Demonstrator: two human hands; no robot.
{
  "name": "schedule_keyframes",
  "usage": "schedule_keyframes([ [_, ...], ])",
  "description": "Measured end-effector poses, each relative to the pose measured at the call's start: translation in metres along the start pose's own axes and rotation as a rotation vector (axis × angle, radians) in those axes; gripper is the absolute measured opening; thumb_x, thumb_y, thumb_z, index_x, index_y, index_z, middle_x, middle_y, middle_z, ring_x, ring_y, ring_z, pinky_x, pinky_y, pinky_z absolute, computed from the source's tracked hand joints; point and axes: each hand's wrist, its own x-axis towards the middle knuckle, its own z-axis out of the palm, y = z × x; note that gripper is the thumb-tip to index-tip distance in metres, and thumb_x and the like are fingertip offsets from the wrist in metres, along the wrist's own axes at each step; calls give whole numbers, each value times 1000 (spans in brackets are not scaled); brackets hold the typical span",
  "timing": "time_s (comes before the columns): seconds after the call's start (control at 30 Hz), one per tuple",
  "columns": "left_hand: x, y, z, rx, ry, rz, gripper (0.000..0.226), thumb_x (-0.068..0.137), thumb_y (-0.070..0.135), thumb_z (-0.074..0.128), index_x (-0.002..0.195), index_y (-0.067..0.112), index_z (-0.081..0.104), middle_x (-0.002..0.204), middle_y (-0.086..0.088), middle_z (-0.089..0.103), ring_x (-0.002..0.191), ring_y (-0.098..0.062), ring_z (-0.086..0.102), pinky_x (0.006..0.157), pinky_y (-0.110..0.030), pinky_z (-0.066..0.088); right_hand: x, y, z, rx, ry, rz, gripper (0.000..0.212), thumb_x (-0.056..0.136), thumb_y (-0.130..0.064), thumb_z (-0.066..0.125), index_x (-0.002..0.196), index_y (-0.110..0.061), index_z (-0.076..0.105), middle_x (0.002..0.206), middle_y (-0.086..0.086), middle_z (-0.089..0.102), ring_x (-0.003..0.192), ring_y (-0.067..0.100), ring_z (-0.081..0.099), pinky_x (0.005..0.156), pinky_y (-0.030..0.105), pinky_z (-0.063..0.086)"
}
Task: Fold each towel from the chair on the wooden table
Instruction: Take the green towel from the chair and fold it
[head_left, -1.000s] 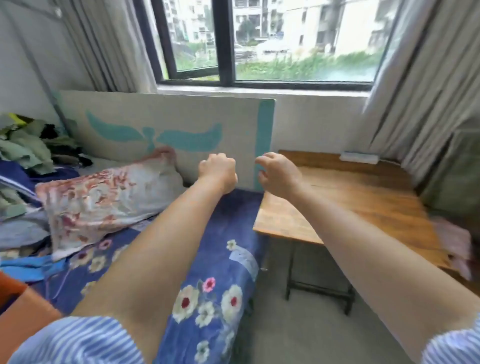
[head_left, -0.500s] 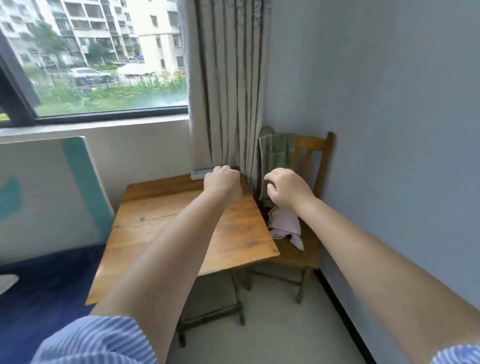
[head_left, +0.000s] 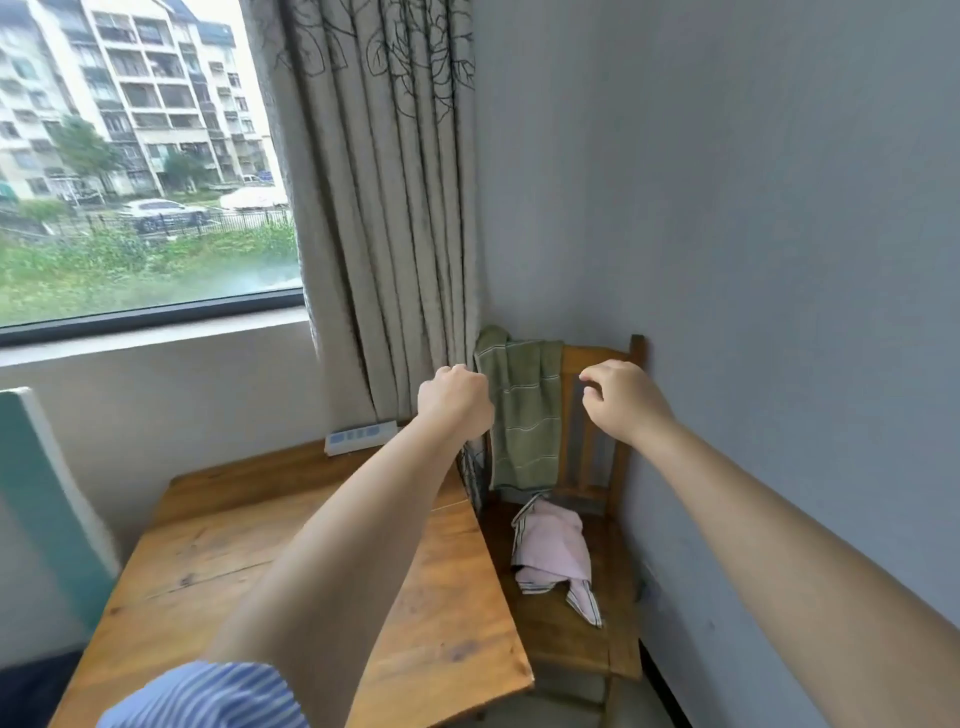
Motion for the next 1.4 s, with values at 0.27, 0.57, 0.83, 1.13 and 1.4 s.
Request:
schedule_keyframes([
  [0.27,138,-51,28,-36,-18,-15,24,89,13,43,105,7,60,116,-12,52,112,-30,46,76,-34,39,121,28,39,-67,-6,97,33,91,-11,42,120,-4,57,126,12,57,117,28,50,94,33,41],
  [0.57,264,-63,83,-118,-150,-111,19,91,14,41,100,7,55,111,-12,57,101,-29,53,69,-32,40,236,76,115,-179,-112,100,33,93,-20,43,120,-9,57,119,8,61,108,23,56,84,28,46],
  [0.83,360,-47,151,-295,-317,-306,32,97,24,37,120,6,50,118,-11,57,102,-26,57,70,-29,43,325,143,186,-177,-273,339,40,94,-41,39,104,-9,61,107,9,64,103,25,57,86,35,45],
  [1.13,407,-31,219,-654,-292,-590,24,97,22,37,88,11,57,79,-3,58,77,-23,56,68,-28,40,365,175,234,-8,-211,477,30,90,-40,46,92,-17,66,107,7,60,110,28,49,90,38,33],
  [1.4,402,-33,228,-985,-163,-721,14,93,23,48,97,14,60,72,0,55,66,-14,51,51,-19,38,360,169,243,92,-117,446,18,89,-27,53,86,-14,66,104,8,57,107,29,48,90,37,30],
])
